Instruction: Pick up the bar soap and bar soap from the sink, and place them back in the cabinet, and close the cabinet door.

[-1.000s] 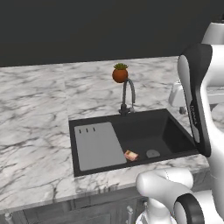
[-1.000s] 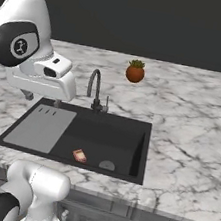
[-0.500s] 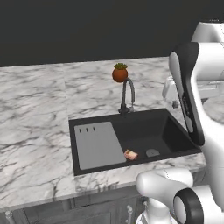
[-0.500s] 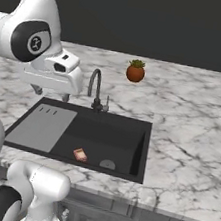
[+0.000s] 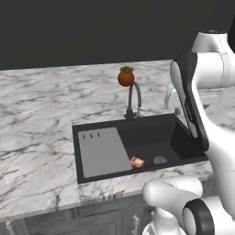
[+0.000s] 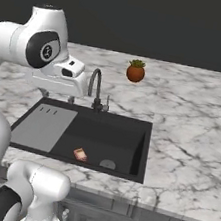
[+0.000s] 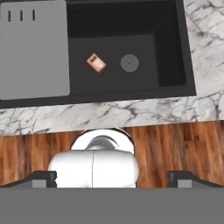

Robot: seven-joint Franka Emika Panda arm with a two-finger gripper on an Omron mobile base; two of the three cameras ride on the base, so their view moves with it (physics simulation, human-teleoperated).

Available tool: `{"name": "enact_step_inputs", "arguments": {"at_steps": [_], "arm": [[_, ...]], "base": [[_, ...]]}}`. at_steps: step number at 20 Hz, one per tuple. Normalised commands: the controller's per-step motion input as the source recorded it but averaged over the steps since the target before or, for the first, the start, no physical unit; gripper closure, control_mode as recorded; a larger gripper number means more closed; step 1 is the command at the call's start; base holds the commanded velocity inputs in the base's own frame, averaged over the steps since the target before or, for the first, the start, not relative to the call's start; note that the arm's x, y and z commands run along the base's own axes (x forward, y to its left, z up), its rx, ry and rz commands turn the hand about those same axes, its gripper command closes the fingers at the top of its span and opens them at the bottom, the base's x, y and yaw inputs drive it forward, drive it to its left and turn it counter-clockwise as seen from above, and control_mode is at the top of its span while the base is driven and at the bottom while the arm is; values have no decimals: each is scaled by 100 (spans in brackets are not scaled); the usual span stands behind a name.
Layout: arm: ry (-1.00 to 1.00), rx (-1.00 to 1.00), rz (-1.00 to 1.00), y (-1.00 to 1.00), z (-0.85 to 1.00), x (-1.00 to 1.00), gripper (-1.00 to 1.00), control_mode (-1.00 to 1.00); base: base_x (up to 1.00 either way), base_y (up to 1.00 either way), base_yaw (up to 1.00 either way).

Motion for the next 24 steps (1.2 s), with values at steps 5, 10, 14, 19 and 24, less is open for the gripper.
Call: {"name": "enact_step_inputs", "arguments": {"at_steps": [5, 10, 14, 19, 24], "arm": [[-10, 0, 6, 0, -28, 3, -100, -100], [-5, 0, 6, 13, -21, 26, -100, -100], [0, 0, 6, 2, -13, 19, -100, -100], [0, 0, 7, 0, -9, 20, -100, -100], [0, 0, 1, 0, -3, 29, -100, -100]], "base": [[0, 0, 0], [0, 0, 0], [0, 0, 0], [0, 0, 0], [0, 0, 0]]}}
